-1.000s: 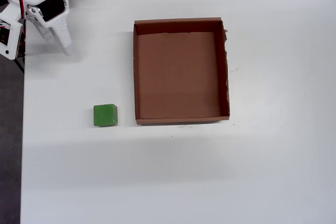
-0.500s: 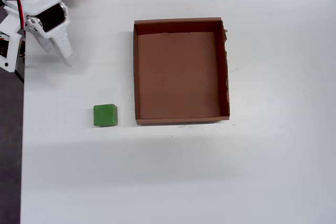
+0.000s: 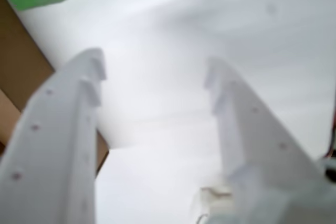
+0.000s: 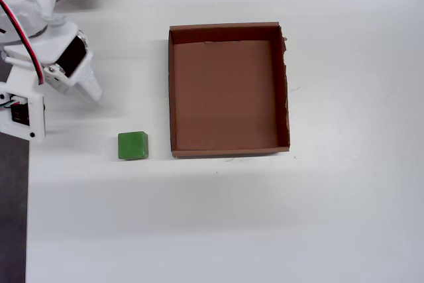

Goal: Grasp a green cube and put it in a box.

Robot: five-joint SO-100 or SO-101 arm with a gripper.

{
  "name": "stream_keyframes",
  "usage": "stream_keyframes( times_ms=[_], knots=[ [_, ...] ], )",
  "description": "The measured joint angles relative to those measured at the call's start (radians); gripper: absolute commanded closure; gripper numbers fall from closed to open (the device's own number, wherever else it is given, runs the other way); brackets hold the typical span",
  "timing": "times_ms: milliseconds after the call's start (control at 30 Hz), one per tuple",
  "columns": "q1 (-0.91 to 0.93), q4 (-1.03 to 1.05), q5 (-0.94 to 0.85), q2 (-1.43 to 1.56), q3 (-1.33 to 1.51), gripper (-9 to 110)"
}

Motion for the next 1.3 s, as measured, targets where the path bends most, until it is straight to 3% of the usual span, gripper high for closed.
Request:
stream_keyframes(
  times_ms=[400, 1300],
  knots=[
    [-0.087, -0.023, 0.0, -0.367, -0.288, 78],
    [-0.216, 0.017, -0.011, -0.699, -0.574, 77]
  ],
)
